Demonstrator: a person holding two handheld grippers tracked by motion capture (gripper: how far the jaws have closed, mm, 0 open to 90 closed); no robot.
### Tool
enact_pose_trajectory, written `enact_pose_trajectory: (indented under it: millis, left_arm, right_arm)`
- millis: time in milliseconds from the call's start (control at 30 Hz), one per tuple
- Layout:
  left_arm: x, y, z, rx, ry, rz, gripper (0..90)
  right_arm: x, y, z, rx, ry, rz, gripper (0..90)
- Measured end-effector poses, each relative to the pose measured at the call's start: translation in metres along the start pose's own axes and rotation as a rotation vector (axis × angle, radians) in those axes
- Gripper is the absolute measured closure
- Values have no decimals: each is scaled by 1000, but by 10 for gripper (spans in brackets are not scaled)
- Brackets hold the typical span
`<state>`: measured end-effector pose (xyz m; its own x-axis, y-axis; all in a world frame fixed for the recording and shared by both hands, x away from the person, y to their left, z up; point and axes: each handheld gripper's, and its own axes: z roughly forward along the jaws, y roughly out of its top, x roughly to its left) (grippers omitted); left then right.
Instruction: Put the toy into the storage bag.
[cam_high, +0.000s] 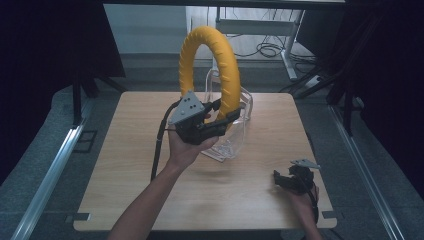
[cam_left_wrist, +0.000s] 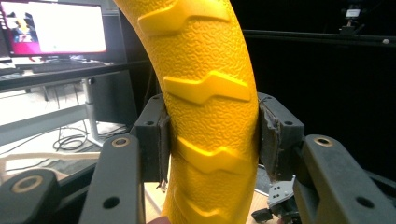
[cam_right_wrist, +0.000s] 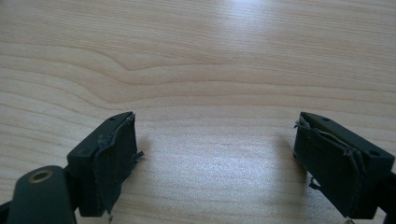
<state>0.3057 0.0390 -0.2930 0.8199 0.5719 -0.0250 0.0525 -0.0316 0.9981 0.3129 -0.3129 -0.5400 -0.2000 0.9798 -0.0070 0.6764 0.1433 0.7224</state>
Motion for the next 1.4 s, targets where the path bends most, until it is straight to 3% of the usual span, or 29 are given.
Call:
enact_pose_trajectory:
  millis: [400,600,767,1400]
  left_arm:
    - [-12,-1,23,7,-20,9,514]
    - [-15,1,26,3,-33,2,513]
    - [-21,3,32,9,-36,20,513]
    - [-26,-8,55,38,-90,-9,513]
  right_arm:
    - [0,0,0,1,0,3,136]
    - [0,0,0,0,0,2,136]
    - [0,0,0,0,-1,2,136]
    - [0,0,0,-2,-2,0,136]
